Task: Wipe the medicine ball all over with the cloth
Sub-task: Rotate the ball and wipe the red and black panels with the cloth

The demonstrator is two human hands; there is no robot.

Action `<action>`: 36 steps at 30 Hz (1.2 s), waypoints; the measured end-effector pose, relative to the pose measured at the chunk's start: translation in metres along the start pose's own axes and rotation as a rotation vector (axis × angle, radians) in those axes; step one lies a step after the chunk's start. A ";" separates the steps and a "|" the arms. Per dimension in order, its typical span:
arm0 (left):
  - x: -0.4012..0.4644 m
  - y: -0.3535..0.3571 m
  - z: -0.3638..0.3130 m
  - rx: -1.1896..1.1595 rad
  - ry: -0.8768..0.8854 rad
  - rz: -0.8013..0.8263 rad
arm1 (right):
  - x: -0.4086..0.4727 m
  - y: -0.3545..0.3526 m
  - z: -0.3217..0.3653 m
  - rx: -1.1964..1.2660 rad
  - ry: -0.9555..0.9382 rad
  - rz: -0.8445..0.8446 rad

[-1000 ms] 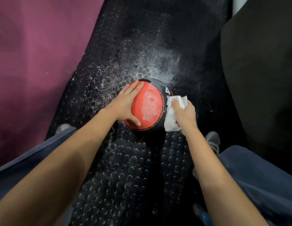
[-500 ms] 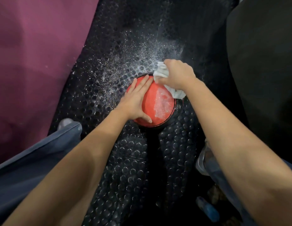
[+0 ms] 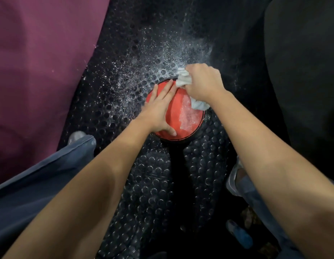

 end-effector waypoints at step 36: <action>0.005 -0.011 0.015 -0.163 -0.056 -0.043 | -0.035 0.019 -0.026 0.256 0.242 -0.081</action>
Point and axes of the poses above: each hand's wrist, its own x-axis towards the middle knuckle, its own y-axis out of the palm, z = x × y, the point moved 1 cm from there along x, towards the middle knuckle, and after that the axes turned 1 degree about -x, right-handed, at the moved point
